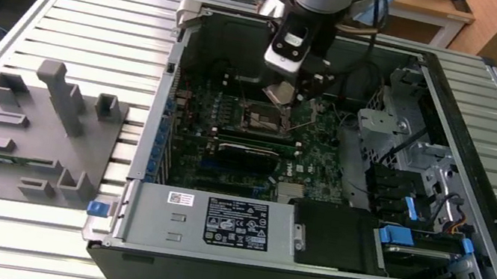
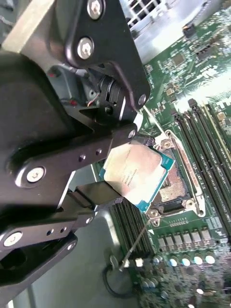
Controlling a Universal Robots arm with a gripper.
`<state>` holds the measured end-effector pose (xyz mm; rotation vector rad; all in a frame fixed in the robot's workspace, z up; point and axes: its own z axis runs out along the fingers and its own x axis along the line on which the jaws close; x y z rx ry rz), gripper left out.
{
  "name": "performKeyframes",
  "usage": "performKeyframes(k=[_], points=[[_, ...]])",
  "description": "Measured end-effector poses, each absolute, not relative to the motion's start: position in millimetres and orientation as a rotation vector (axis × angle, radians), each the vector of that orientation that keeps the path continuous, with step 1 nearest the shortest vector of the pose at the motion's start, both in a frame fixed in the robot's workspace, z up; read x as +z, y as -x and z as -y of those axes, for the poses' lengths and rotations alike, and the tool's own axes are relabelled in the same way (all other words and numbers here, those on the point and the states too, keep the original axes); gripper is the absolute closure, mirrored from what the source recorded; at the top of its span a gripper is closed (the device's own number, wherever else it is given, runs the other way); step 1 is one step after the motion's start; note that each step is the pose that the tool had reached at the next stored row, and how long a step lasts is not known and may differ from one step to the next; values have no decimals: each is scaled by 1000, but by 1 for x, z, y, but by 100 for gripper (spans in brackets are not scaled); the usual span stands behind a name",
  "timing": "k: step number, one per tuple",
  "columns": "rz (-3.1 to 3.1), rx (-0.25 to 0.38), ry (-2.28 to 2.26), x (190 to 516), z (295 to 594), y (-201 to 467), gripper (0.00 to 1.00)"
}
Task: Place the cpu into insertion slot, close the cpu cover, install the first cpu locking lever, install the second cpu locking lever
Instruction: 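Place the cpu into insertion slot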
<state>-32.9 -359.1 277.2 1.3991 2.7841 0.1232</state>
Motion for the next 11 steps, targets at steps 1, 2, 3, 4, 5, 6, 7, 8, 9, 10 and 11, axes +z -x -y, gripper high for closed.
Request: performKeyframes(k=[1,2,3,4,5,6,7,8,9,10,11], points=[[-2771,123,-1424,277,359,33,46],[-2757,122,-1448,277,359,33,46],[-2743,122,-1473,277,359,33,46],[-2730,122,-1497,276,359,33,46],[-2715,121,-1521,276,359,33,46],[-2700,121,-1546,276,359,33,46],[-2685,120,-1570,276,359,33,46],[-2671,120,-1594,276,359,33,46],[-2656,120,-1618,275,359,33,46],[-2640,119,-1641,275,359,33,46],[-2625,119,-1664,275,359,33,46]])
